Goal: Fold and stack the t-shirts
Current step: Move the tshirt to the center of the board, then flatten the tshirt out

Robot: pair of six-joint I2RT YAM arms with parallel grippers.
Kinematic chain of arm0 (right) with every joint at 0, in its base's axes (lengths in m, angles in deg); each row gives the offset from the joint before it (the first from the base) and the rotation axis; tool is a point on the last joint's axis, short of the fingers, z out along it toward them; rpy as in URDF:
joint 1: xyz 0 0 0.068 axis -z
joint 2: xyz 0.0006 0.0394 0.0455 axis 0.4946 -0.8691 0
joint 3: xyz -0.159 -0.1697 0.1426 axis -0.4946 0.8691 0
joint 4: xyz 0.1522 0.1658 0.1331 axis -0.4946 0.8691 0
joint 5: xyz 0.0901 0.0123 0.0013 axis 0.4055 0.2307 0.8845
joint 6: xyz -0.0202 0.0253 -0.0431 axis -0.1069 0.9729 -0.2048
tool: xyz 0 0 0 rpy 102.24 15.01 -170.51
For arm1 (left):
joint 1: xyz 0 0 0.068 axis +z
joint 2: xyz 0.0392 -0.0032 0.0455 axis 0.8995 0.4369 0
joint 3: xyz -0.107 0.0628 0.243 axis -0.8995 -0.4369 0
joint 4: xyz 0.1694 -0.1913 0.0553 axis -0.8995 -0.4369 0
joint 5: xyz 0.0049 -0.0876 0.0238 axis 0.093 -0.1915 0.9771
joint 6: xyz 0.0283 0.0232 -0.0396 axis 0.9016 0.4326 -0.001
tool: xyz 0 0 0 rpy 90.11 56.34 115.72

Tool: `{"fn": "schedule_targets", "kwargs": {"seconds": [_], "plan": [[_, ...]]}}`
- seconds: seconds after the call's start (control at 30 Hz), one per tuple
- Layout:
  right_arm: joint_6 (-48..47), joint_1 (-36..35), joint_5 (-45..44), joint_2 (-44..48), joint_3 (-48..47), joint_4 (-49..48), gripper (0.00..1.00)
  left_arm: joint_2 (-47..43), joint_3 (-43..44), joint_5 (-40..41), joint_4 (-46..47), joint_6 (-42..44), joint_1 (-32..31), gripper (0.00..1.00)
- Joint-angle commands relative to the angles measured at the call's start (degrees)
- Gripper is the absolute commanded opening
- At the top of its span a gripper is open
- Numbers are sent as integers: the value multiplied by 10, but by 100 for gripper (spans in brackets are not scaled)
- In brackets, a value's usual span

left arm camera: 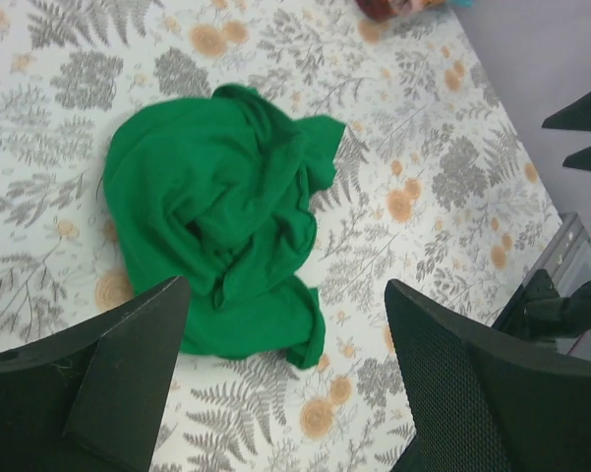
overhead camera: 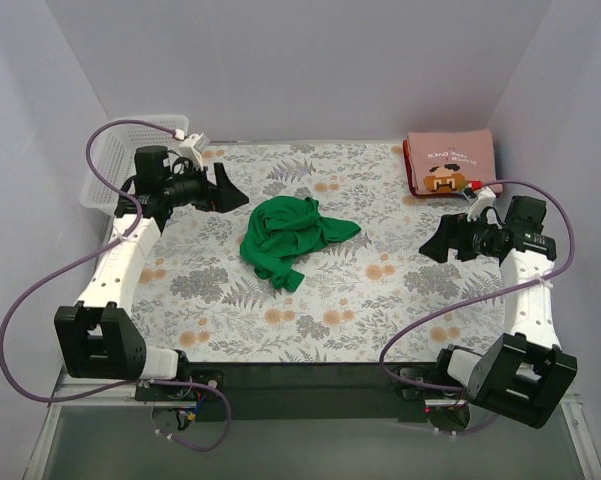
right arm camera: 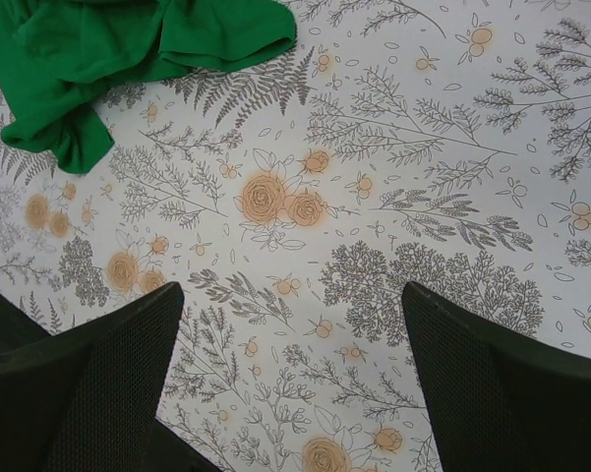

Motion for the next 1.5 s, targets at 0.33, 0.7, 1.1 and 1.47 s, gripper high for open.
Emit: {"fn": "schedule_targets", "kwargs": {"seconds": [0.33,0.7,1.1,1.47], "plan": [[-2,-191,-80,-159,-47,-75,79,-58,-137,69,-131,184,-63,71],[36,-373,-173,-399,-274,-125,72,-14,-211,212,-69,143,-227,79],[35,-443,-210,-549,-363,-137,77,85,-175,243,-14,71,-265,55],[16,-402,-244,-500,-340,-116,1,10,-104,225,-74,105,-128,0]]}}
